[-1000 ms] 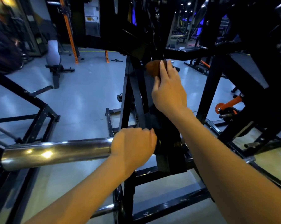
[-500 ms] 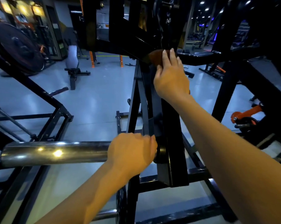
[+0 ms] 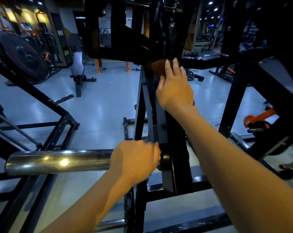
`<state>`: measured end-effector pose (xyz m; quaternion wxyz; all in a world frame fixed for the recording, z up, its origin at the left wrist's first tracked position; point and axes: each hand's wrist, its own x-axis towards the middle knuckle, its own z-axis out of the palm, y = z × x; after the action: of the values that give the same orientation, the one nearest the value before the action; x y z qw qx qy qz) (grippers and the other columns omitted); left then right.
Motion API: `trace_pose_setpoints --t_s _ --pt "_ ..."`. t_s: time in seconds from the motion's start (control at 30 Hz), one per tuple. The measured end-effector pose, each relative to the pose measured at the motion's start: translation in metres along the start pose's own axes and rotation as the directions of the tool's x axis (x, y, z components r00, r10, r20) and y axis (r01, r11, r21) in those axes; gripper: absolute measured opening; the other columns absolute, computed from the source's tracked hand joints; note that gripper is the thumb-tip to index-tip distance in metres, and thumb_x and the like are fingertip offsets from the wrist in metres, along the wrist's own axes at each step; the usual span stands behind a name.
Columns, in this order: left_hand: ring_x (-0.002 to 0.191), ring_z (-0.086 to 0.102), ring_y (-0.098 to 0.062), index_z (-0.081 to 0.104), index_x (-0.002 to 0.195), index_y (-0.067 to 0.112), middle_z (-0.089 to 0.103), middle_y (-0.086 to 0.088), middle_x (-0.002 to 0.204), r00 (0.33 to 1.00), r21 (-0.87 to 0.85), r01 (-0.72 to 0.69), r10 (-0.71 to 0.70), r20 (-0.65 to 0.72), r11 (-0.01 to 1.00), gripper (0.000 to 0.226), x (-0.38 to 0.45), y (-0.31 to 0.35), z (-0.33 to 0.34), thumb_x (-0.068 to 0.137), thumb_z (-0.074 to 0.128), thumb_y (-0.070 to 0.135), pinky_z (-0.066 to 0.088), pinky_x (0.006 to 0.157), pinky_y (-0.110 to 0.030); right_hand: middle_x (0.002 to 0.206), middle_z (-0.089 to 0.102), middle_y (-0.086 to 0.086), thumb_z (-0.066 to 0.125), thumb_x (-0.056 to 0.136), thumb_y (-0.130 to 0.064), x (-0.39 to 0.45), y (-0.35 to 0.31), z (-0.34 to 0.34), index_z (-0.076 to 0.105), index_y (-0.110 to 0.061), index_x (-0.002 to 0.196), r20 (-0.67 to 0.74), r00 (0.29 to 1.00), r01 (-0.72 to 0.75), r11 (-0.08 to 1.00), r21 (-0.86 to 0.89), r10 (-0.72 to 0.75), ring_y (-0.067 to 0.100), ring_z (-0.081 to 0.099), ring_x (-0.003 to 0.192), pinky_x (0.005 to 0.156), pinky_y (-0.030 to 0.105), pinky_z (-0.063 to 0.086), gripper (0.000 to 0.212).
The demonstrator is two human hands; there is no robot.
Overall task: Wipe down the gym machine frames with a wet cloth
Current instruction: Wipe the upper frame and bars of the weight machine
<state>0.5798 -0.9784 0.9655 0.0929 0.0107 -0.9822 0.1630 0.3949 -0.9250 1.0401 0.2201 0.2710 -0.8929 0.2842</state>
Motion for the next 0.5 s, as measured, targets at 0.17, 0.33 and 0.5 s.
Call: trace_pose_setpoints --t_s 0.17,0.33,0.5 --pt "0.055 0.051 -0.019 0.052 0.096 0.022 0.056 0.003 0.07 0.998 -0.052 0.035 -0.038 -0.052 0.998 0.028 -0.002 0.001 0.001 0.11 0.028 0.03 0.035 0.048 -0.029 0.174 0.004 -0.004 0.033 0.111 -0.036 -0.041 0.007 -0.001 0.017 -0.025 0.166 -0.019 1.0 0.015 1.0 0.016 -0.015 0.025 0.008 0.159 0.12 0.049 0.035 0.058" --pt "0.043 0.039 -0.018 0.041 0.071 0.022 0.04 0.005 0.054 0.997 -0.134 -0.002 -0.008 -0.076 0.991 0.03 -0.002 -0.002 0.006 0.1 0.046 0.022 0.026 0.043 -0.027 0.174 0.008 -0.001 0.037 0.11 -0.036 -0.107 0.011 0.001 0.017 -0.024 0.166 -0.04 0.999 -0.017 0.999 -0.042 0.016 0.026 0.013 0.158 0.113 0.048 0.042 0.06" --pt "0.034 0.036 -0.019 0.06 0.074 0.017 0.026 0.008 0.05 0.989 -0.125 -0.099 0.083 -0.126 0.987 0.02 -0.004 -0.003 0.004 0.092 0.067 0.018 0.032 0.036 -0.024 0.174 0.004 -0.003 0.032 0.111 -0.035 -0.02 0.001 -0.002 0.017 -0.025 0.166 -0.022 0.999 -0.03 0.998 0.054 0.032 0.027 0.013 0.158 0.115 0.052 0.04 0.058"
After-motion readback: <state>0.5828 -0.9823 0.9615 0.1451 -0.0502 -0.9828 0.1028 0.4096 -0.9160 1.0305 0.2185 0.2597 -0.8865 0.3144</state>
